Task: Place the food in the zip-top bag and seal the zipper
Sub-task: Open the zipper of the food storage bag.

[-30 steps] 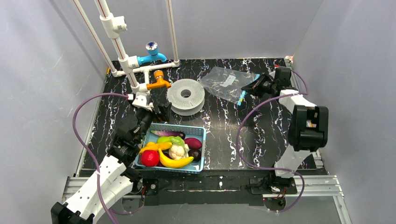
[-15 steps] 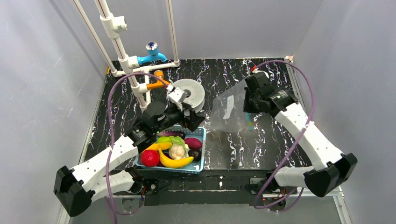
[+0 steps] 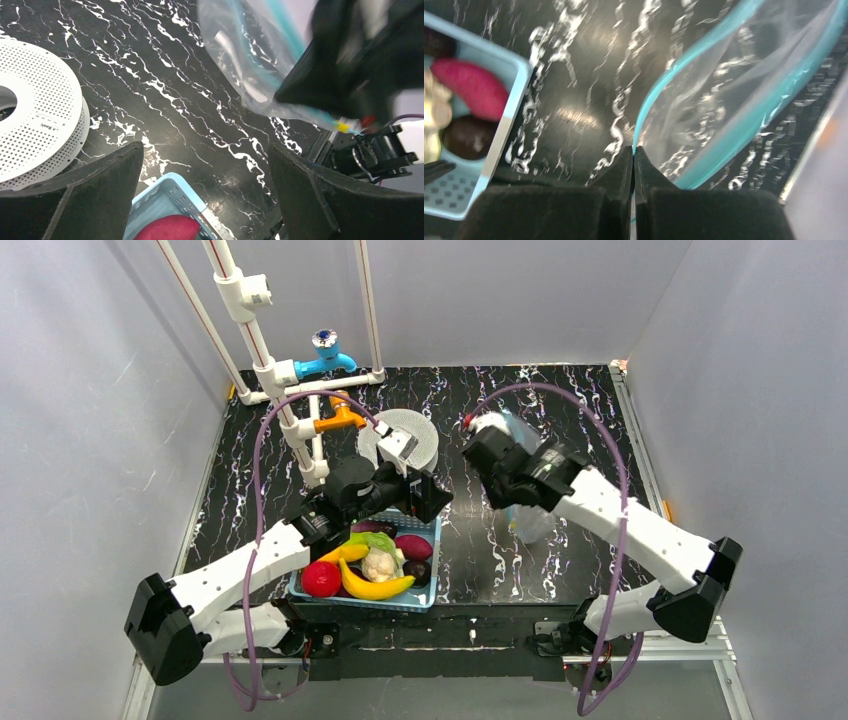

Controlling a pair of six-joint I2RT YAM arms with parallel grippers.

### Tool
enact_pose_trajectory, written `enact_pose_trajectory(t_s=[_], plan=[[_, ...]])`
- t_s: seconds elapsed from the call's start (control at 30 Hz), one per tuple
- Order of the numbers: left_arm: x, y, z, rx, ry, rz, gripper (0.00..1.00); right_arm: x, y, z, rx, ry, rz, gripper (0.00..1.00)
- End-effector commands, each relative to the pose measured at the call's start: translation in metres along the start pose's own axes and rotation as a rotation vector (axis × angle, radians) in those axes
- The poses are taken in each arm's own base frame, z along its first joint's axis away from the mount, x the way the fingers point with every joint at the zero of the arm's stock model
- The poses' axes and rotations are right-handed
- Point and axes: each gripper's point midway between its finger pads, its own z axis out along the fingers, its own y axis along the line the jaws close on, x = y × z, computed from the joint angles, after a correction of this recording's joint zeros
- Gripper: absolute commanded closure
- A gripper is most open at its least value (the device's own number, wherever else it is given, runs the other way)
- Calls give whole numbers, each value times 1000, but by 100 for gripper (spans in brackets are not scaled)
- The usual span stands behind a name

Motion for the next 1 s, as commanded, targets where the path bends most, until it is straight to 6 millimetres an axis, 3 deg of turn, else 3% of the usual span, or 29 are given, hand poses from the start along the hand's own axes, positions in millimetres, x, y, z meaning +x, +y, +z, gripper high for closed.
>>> enact_pose_trajectory(t_s=[0.0,0.07,0.17,0.5,0.67,0.73,0.97], plan=[[-21,2,-13,-48,-98,-48,6,-9,45,-7,-279,-146,34,99],[-17,11,-11,-99,-111,-107,6,-13,59,-13,-386,-239,49,99],[-10,8,-6,-83,-113,-180,9,-17,72,-26,-515,-339,73,99],[-1,8,-2,-87,-119,-331,17,-18,83,-22,-565,-356,156,99],[-3,6,-3,-81,-122,-345,4,-19,88,-10,-545,-321,161,99],[-4,7,-5,-88,-126,-337,4,-19,88,-7,-535,-312,163,99],[-6,11,-9,-107,-145,-338,21,-22,88,-7,-530,-318,175,99]])
